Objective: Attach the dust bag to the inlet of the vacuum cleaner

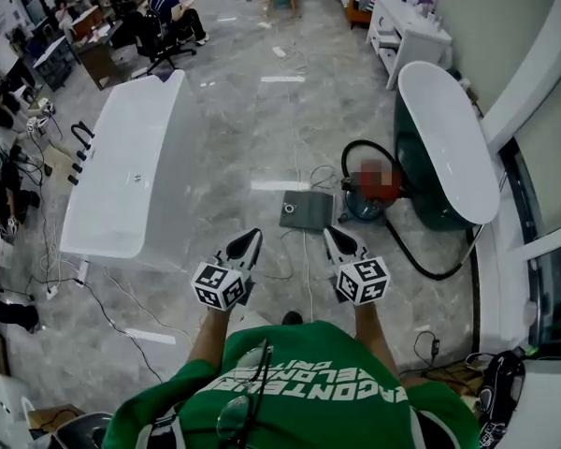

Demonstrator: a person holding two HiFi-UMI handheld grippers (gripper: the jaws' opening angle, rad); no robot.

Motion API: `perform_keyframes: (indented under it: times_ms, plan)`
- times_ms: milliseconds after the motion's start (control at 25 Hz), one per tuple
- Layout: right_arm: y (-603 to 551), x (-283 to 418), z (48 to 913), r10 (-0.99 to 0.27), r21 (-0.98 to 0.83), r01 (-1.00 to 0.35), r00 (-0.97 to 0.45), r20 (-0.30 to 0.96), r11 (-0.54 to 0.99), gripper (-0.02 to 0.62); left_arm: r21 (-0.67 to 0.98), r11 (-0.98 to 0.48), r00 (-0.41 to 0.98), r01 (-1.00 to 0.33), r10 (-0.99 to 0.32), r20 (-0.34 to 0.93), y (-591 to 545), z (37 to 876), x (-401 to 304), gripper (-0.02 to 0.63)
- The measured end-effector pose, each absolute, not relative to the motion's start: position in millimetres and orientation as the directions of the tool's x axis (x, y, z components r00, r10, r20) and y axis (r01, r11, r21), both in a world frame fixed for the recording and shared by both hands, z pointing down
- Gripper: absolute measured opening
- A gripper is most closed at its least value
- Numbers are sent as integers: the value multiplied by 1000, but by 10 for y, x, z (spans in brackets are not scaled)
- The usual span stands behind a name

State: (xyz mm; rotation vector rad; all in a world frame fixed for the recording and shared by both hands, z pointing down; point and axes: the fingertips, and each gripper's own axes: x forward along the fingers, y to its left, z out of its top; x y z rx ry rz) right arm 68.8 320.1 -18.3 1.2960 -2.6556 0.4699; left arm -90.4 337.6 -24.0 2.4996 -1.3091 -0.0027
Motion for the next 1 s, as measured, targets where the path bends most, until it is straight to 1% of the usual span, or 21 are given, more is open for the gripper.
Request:
perform_keyframes:
  times_ms: [280,560,1000]
  plan:
    - [3108,652,-62,-728,-206,-787,-616,302,581,9,304,-512,572,-803,-806,154,3276,-146,-924,5]
    - [2814,486,58,-727,-186,-796,-602,330,575,9,352,-495,573,-795,-803,165,3017,76,-1104,5]
    - [1806,-133,29,-772,-167,-842,-537,338,513,9,375,-540,623,-754,-768,147,1904,101,-1773,5]
